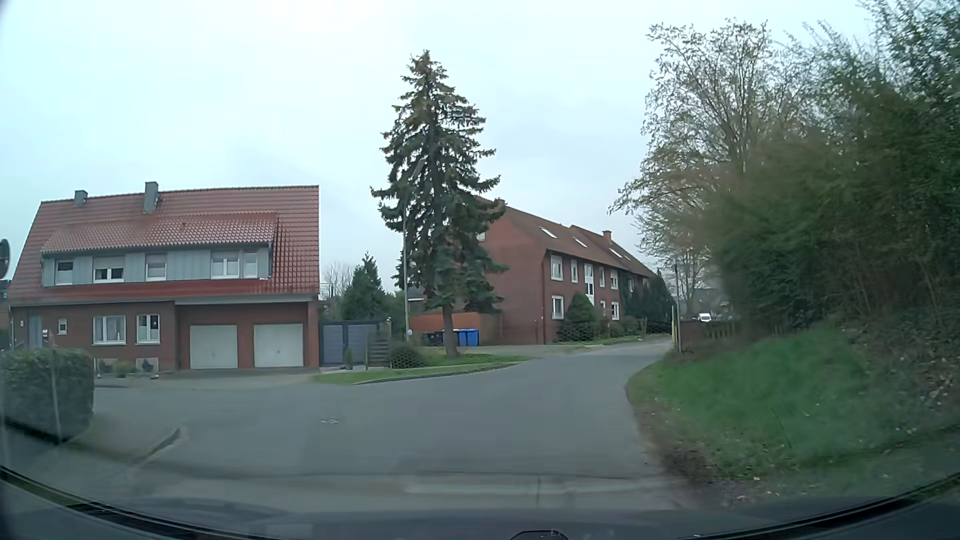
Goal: Follow the waypoints while adhering to traffic rules and regulations
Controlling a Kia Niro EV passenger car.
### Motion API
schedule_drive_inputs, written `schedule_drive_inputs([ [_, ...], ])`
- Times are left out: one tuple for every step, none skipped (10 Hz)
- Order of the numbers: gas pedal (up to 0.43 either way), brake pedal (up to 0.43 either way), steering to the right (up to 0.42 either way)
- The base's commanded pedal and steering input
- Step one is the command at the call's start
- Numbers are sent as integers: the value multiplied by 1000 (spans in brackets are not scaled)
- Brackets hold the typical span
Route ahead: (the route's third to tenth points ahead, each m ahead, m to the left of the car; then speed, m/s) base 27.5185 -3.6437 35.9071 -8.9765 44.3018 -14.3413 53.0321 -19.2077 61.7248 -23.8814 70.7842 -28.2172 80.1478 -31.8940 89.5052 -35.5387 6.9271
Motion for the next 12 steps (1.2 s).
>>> schedule_drive_inputs([
  [150,0,28],
  [138,0,35],
  [138,0,43],
  [138,0,54],
  [130,0,59],
  [110,0,56],
  [110,0,50],
  [110,0,53],
  [110,0,61],
  [110,0,71],
  [110,0,71],
  [110,0,72],
])
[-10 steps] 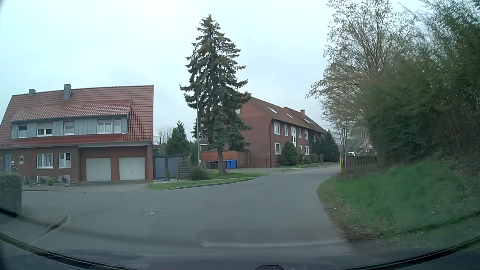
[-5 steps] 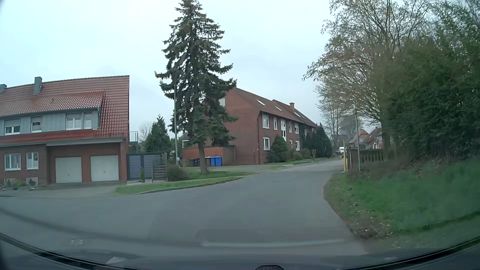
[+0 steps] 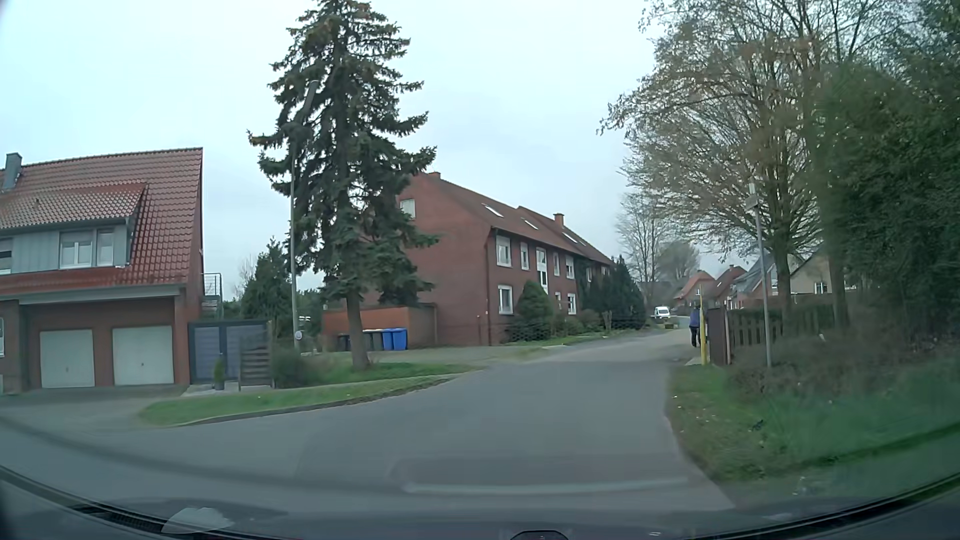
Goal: Follow the waypoints while adhering to traffic rules and regulations
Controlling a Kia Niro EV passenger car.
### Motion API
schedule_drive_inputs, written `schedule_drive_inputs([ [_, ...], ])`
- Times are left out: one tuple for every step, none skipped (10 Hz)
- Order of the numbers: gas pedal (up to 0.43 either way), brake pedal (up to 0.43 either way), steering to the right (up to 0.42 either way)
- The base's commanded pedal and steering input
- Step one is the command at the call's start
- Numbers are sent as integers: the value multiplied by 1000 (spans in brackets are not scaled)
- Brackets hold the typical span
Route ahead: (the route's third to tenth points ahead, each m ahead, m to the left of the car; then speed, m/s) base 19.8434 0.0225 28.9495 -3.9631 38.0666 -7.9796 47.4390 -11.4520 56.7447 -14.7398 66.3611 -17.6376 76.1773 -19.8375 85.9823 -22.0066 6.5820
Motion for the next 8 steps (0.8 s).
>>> schedule_drive_inputs([
  [110,0,71],
  [110,0,74],
  [110,0,74],
  [118,0,71],
  [118,0,71],
  [130,0,71],
  [130,0,71],
  [130,0,72],
])
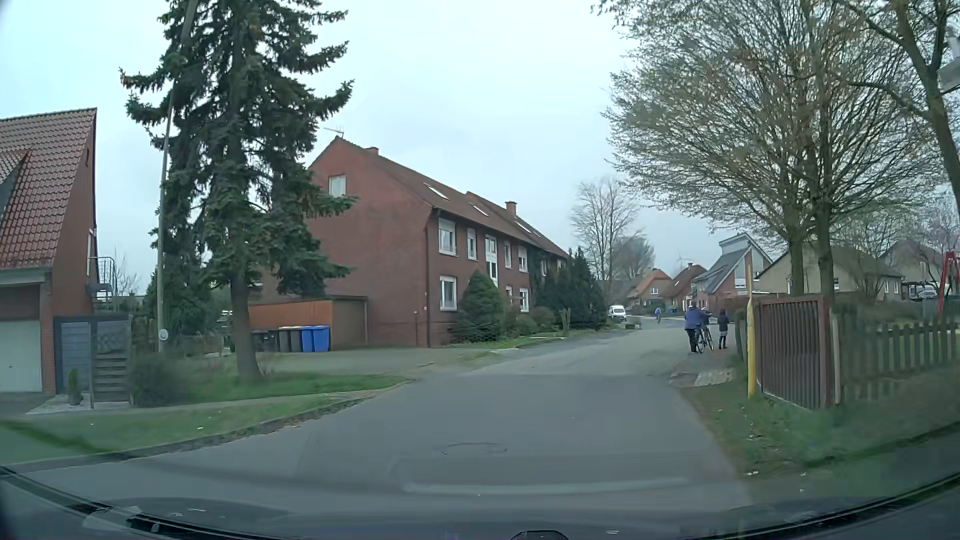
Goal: Follow the waypoints while adhering to traffic rules and regulations
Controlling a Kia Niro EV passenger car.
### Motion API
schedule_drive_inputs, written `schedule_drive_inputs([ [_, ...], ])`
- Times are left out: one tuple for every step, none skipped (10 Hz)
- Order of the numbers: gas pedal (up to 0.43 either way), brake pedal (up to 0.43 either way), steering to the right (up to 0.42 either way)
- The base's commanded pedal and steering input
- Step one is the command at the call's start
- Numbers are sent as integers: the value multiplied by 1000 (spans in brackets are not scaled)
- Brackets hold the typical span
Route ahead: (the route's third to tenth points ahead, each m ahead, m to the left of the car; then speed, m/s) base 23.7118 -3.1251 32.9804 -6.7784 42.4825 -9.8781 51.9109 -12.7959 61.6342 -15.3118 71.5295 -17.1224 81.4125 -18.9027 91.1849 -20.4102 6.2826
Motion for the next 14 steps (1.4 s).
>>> schedule_drive_inputs([
  [118,0,71],
  [118,0,71],
  [118,0,72],
  [118,0,74],
  [118,0,77],
  [130,0,78],
  [130,0,78],
  [130,0,78],
  [118,0,80],
  [118,0,86],
  [118,0,90],
  [118,0,89],
  [118,0,85],
  [118,0,83],
])
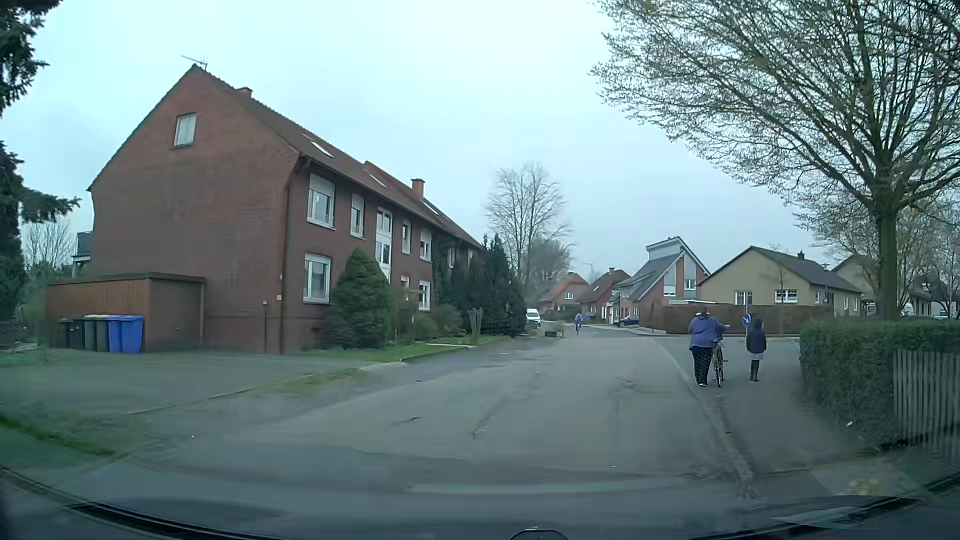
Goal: Follow the waypoints while adhering to traffic rules and regulations
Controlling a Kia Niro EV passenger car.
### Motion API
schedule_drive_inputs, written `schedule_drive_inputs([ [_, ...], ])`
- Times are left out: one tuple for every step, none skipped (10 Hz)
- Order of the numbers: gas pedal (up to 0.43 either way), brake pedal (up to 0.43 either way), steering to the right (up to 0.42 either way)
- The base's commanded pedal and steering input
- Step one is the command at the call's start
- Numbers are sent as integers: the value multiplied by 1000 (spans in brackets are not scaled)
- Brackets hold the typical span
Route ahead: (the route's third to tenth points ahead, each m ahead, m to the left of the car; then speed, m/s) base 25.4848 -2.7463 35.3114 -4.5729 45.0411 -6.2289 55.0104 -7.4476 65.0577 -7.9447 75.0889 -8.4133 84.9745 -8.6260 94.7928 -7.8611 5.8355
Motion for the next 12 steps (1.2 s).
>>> schedule_drive_inputs([
  [118,0,80],
  [118,0,73],
  [118,0,66],
  [118,0,65],
  [118,0,67],
  [118,0,68],
  [118,0,68],
  [118,0,70],
  [118,0,71],
  [118,0,72],
  [118,0,76],
  [118,0,87],
])
